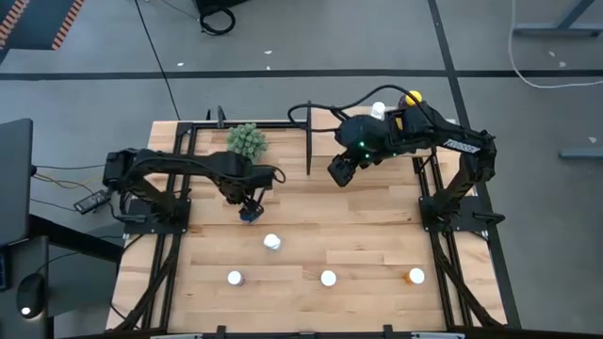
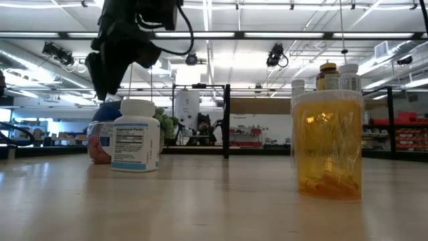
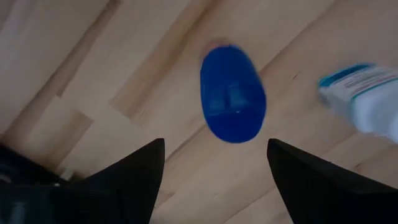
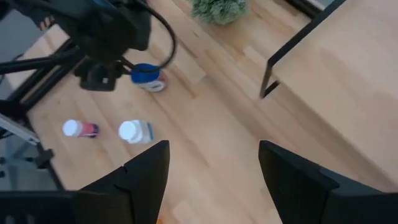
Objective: Pick and place medicine bottles onto shelf by color
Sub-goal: Put the blue medicine bottle on the shelf
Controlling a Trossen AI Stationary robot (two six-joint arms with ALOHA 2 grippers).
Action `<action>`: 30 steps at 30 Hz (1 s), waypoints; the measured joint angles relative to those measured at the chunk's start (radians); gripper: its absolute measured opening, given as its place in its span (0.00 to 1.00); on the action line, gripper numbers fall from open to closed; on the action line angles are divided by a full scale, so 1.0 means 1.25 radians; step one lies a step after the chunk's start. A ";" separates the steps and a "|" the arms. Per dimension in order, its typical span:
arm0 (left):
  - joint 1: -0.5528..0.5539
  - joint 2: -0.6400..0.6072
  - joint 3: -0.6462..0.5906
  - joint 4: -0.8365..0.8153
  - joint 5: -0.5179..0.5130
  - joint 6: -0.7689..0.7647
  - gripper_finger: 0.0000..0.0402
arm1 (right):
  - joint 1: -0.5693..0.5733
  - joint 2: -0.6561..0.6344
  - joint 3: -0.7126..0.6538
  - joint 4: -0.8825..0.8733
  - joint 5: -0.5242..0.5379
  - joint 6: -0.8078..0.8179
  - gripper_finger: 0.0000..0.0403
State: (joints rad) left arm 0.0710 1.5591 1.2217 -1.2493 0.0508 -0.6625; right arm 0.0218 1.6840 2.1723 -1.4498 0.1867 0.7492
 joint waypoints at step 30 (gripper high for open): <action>-0.012 0.051 -0.077 0.156 0.025 0.064 0.72 | 0.212 0.000 0.000 -0.051 0.110 0.245 0.63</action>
State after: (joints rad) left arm 0.0556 1.6234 1.1252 -1.0537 0.0822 -0.5823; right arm 0.2863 1.6840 2.1719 -1.5132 0.3239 1.0560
